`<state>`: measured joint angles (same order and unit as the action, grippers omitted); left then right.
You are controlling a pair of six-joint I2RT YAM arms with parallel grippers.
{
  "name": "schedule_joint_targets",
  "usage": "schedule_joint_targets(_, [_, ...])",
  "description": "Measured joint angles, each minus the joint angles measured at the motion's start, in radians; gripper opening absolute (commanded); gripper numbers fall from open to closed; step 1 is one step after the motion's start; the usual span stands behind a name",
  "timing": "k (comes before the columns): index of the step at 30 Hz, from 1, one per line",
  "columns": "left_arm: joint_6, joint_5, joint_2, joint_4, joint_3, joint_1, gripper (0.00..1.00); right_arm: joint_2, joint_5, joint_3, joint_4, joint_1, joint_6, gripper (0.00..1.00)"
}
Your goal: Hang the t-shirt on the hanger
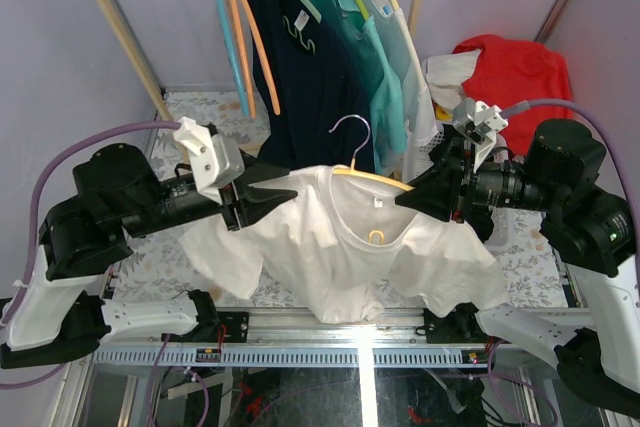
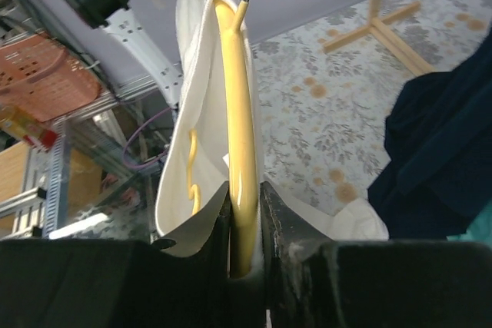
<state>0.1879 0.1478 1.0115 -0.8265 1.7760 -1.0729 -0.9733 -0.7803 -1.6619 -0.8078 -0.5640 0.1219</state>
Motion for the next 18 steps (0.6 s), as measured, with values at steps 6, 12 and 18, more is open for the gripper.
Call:
schedule_joint_targets(6, [-0.009,-0.037,-0.039,0.011,0.001,0.0,0.49,0.018,0.097,0.003,-0.029,0.001,-0.013,0.05])
schedule_joint_targets(12, [-0.003,-0.068,-0.018,-0.001,0.025,0.0,0.59,0.016,0.108,-0.002,-0.036,0.001,-0.018,0.04])
schedule_joint_targets(18, [0.032,-0.095,0.066,-0.009,0.108,0.0,0.7,-0.002,0.079,-0.036,-0.037,0.001,-0.018,0.01])
